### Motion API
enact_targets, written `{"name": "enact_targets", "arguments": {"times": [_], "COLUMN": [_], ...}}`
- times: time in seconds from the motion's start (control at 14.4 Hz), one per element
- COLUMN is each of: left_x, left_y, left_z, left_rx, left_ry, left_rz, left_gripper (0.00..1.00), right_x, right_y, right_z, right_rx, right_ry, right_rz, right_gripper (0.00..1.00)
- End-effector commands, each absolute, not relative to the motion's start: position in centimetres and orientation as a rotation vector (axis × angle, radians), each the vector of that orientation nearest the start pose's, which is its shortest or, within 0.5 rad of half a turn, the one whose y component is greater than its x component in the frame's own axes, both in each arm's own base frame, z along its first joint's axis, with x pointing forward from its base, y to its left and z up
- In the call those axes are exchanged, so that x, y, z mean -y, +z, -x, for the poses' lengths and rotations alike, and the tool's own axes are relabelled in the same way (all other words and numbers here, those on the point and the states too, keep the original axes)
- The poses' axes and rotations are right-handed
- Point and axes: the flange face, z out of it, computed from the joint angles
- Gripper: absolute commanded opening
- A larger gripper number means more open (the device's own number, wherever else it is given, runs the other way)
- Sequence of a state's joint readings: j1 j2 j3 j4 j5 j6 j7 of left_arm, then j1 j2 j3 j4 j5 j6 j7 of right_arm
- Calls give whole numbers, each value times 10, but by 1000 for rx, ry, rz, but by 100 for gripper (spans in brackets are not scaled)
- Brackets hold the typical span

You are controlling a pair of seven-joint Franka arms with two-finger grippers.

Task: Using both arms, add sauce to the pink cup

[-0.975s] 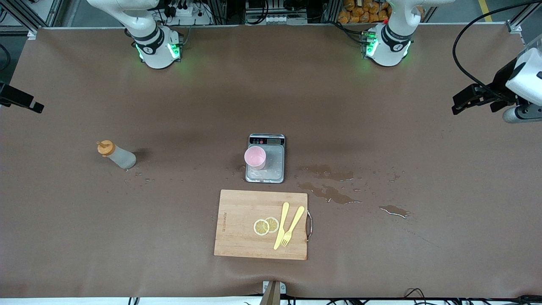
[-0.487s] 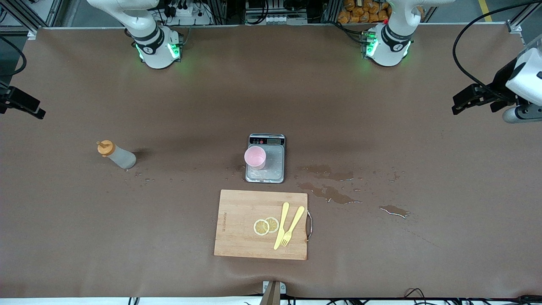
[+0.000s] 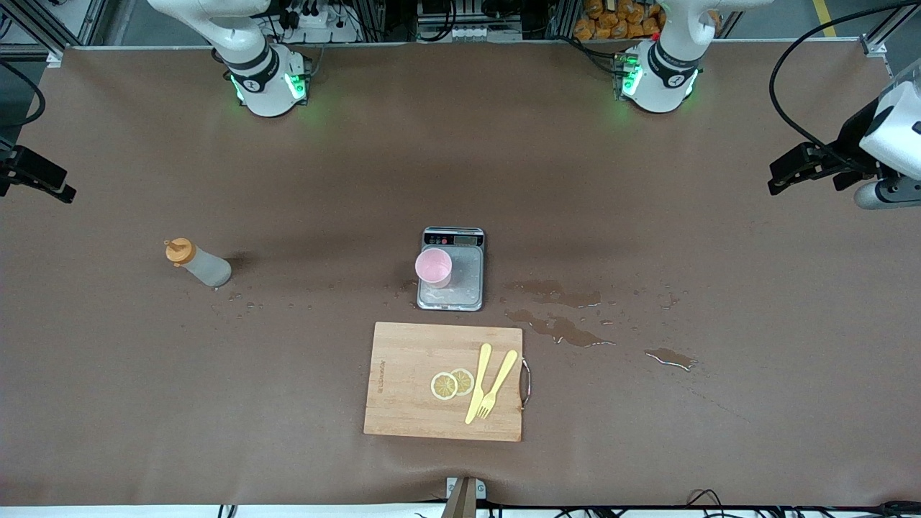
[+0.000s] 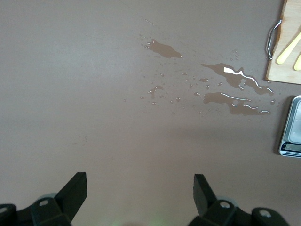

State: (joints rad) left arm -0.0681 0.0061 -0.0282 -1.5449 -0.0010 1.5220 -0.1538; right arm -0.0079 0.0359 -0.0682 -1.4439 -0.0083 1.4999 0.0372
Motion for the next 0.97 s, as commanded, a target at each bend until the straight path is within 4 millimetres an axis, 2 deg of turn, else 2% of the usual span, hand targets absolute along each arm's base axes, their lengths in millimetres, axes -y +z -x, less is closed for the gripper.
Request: {"name": "enact_targets", "arguments": {"times": [0.0,0.91], "left_x": [54,49], "left_y": [630,631], "left_z": [-550,-551], "left_rx": [110,7], "left_ry": [44,38], "left_rz": [3162,3153], "left_gripper": [100,100], "right_x": [43,37], "right_y": [666,668], "right_z": [-552,-552], "right_rx": [-159,-166], "right_ry": [-55,-63], "right_rz": [3152,3150], "right_gripper": [100,100]}}
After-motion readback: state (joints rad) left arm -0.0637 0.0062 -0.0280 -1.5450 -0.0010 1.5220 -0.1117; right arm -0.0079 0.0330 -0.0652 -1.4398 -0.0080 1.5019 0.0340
